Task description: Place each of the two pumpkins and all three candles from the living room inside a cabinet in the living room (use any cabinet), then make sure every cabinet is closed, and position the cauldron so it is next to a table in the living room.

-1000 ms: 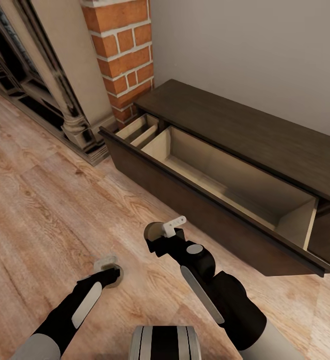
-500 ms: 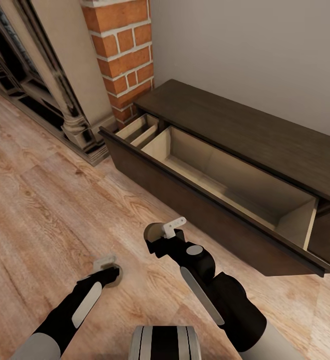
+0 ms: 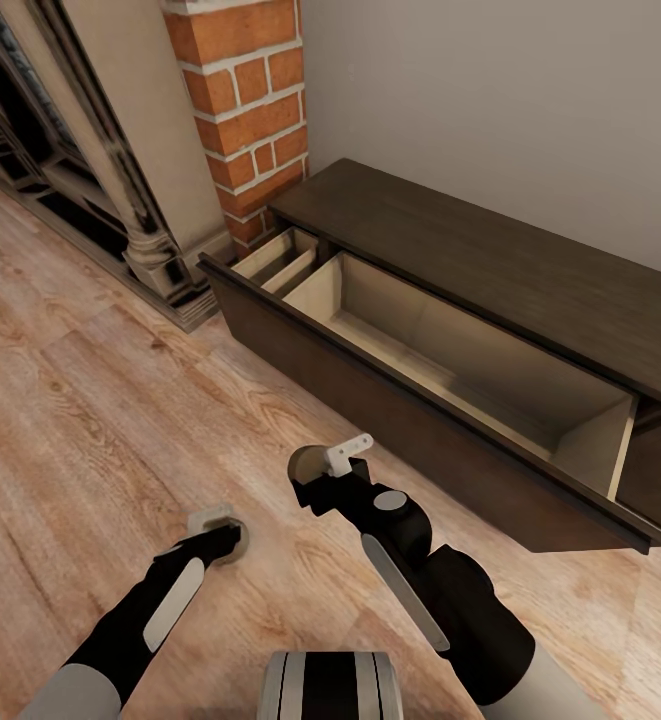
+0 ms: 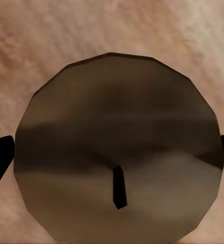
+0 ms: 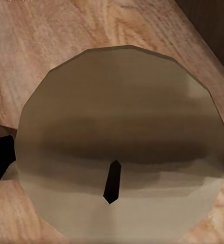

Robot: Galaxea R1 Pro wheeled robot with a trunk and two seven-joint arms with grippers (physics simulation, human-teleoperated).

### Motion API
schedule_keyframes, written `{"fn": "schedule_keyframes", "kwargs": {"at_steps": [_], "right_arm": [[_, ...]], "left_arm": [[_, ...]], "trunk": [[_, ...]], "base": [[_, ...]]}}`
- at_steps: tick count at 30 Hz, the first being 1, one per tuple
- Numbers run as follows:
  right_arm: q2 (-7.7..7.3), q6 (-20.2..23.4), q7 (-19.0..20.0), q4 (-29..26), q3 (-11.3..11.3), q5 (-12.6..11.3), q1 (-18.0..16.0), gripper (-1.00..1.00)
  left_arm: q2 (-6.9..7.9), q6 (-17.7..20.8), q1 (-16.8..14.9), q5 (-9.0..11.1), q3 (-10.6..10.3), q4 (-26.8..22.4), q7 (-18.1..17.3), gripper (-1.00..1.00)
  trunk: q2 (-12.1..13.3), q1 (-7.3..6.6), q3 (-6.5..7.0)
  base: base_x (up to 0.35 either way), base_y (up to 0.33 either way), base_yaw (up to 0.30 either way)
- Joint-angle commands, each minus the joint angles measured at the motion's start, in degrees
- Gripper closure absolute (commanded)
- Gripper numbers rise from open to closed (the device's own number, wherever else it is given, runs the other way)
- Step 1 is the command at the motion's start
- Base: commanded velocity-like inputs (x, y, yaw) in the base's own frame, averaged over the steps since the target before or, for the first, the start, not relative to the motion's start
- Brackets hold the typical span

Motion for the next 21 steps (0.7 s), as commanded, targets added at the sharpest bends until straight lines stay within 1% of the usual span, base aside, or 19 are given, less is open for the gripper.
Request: {"fn": "schedule_keyframes", "kwargs": {"at_steps": [1, 3, 6, 7, 11, 13, 16, 17, 21], "right_arm": [[0.0, 0.14, -0.56, -0.06, 0.06, -0.72, -0.04, 1.0], [0.0, 0.14, -0.56, -0.06, 0.06, -0.72, -0.04, 1.0], [0.0, 0.14, -0.56, -0.08, 0.05, -0.72, -0.04, 1.0], [0.0, 0.14, -0.56, -0.12, 0.05, -0.72, -0.04, 1.0], [0.0, 0.14, -0.56, -0.44, 0.05, -0.72, -0.04, 1.0], [-0.04, 0.15, -0.56, -1.21, 0.01, -0.72, 0.08, 1.0], [-0.06, 1.64, -0.55, -3.42, -0.1, -0.75, 1.09, 1.0], [-0.04, 3.07, -0.52, -4.33, -0.14, -0.77, 1.59, 1.0], [-0.04, 5.06, -0.49, -5.29, -0.23, -0.79, 2.13, 1.0]], "left_arm": [[0.08, 0.09, -0.03, 0.58, -0.27, -0.17, 0.57, 1.0], [0.09, 0.11, -0.03, 0.58, -0.27, -0.28, 0.6, 1.0], [0.16, 0.54, 0.28, 0.6, -0.21, -2.36, 0.8, 1.0], [0.31, 0.78, 0.47, 0.8, -0.2, -3.94, 0.87, 1.0], [0.47, 2.87, 0.75, 0.96, -0.09, -6.57, 1.01, 1.0], [0.4, 5.04, 0.84, 0.92, -0.01, -9.2, 1.27, 1.0], [0.27, 9.79, 1.12, 0.98, 0.06, -16.51, 3.68, 1.0], [0.13, 12.6, 1.56, 1.24, 0.38, -20.64, 5.75, 1.0], [-0.09, 15.71, 3.44, 3.22, 1.18, -27.0, 8.91, 1.0]], "trunk": [[-0.02, -0.01, -0.04], [-0.02, -0.01, -0.04], [-0.02, -0.01, -0.04], [-0.02, -0.01, -0.04], [0.04, -0.11, 0.85], [0.06, -0.16, 1.29], [0.1, -0.24, 1.96], [0.12, -0.27, 2.18], [0.17, -0.37, 3.06]], "base": [[0.0, 0.0, 0.0], [0.0, 0.0, 0.0], [0.0, 0.0, 0.0], [0.0, 0.0, 0.0], [0.0, 0.0, 0.0], [0.0, 0.0, 0.0], [0.0, 0.0, 0.0], [0.0, 0.0, 0.0], [0.0, 0.0, 0.0]]}}
